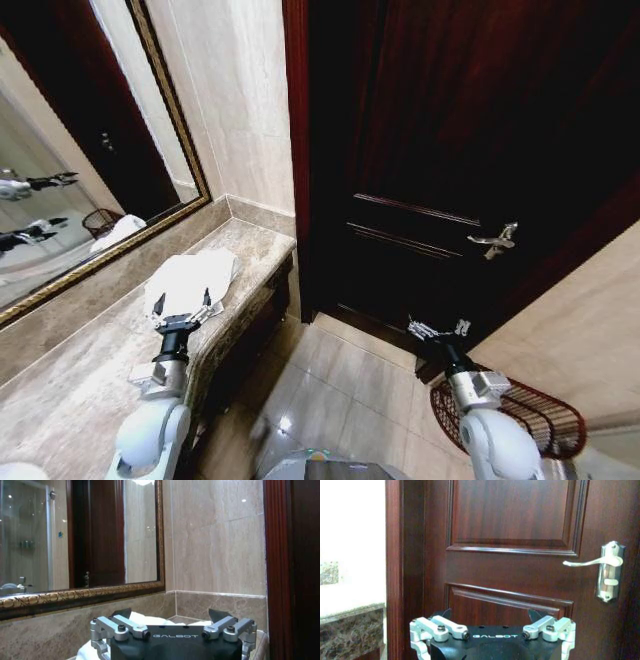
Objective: Discard the used towel into the hamper.
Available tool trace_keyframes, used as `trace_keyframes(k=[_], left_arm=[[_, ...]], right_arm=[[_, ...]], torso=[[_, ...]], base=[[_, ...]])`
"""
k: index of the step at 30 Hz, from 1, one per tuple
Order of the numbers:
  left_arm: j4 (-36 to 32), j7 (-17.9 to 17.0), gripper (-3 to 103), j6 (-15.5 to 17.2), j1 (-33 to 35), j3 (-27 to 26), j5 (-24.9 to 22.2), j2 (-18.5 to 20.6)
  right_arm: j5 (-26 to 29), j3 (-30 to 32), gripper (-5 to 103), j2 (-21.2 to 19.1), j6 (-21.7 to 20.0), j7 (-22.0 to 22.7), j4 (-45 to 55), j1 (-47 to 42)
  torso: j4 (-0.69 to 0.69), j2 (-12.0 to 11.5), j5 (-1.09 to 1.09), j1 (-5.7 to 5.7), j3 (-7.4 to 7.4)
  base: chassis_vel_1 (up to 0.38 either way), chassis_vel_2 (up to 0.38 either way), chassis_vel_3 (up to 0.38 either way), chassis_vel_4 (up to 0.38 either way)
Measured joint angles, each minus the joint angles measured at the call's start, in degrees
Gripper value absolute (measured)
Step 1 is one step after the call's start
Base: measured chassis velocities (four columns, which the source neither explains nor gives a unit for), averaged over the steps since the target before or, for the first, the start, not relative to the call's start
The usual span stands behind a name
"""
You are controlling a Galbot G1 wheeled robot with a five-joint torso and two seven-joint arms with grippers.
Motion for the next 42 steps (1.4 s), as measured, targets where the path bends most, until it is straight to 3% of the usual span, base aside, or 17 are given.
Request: trace_keyframes(k=[10, 13, 14, 18, 23, 27, 28, 30, 42], left_arm=[[-0.43, -1.06, 100, 2.39, -0.17, 0.20, -0.73, 0.40], [-0.54, -4.41, 100, 7.54, -2.23, 0.68, -2.56, 2.19], [-0.54, -4.41, 100, 7.54, -2.23, 0.68, -2.56, 2.19], [-0.19, -6.24, 100, 15.13, -6.89, 1.05, -8.43, 5.50], [1.26, -8.66, 100, 19.88, -11.30, 1.22, -11.21, 7.86], [2.47, -13.93, 100, 29.55, -16.26, 1.93, -15.97, 10.66], [2.47, -13.93, 100, 29.55, -16.26, 1.93, -15.97, 10.66], [3.76, -15.47, 100, 32.62, -18.17, 2.16, -19.20, 11.75], [11.08, -16.53, 100, 33.53, -24.07, 3.75, -20.64, 13.96]], right_arm=[[0.03, 0.04, 100, -0.01, -0.02, 0.03, 0.12, 0.00], [0.15, 0.00, 100, -0.06, -0.03, 0.11, -0.03, 0.12], [0.15, 0.00, 100, -0.06, -0.03, 0.11, -0.03, 0.12], [0.14, -0.20, 100, -0.02, -0.09, 0.17, -0.16, 0.25], [0.19, -0.08, 100, -0.17, -0.10, 0.24, -0.28, 0.20], [0.34, 0.26, 100, -0.66, -0.10, 0.44, -0.83, 0.49], [0.34, 0.26, 100, -0.66, -0.10, 0.44, -0.83, 0.49], [0.32, -0.10, 100, -0.74, -0.25, 0.46, -1.25, 1.03], [0.18, -0.34, 100, -1.08, -1.78, 0.56, -1.42, 2.27]], torso=[[0.00, 2.44, 0.00, 1.14, 1.30], [0.00, 2.97, 0.00, 1.41, 1.55], [0.00, 2.97, 0.00, 1.41, 1.55], [0.00, 3.05, 0.00, 1.46, 1.58], [-0.01, 3.03, -0.01, 1.45, 1.57], [-0.01, 2.93, -0.01, 1.42, 1.52], [-0.01, 2.93, -0.01, 1.42, 1.52], [0.01, 2.88, 0.00, 1.38, 1.49], [0.00, 2.75, -0.02, 1.32, 1.42]], base=[[0.000, 0.000, 0.000, 0.000], [0.000, 0.000, 0.000, 0.000], [0.000, 0.000, 0.000, 0.000], [0.000, 0.000, 0.000, 0.000], [0.000, 0.000, 0.000, 0.000], [0.000, 0.000, 0.000, 0.000], [0.000, 0.000, 0.000, 0.000], [0.000, 0.000, 0.000, 0.000], [0.000, 0.000, 0.000, 0.000]])
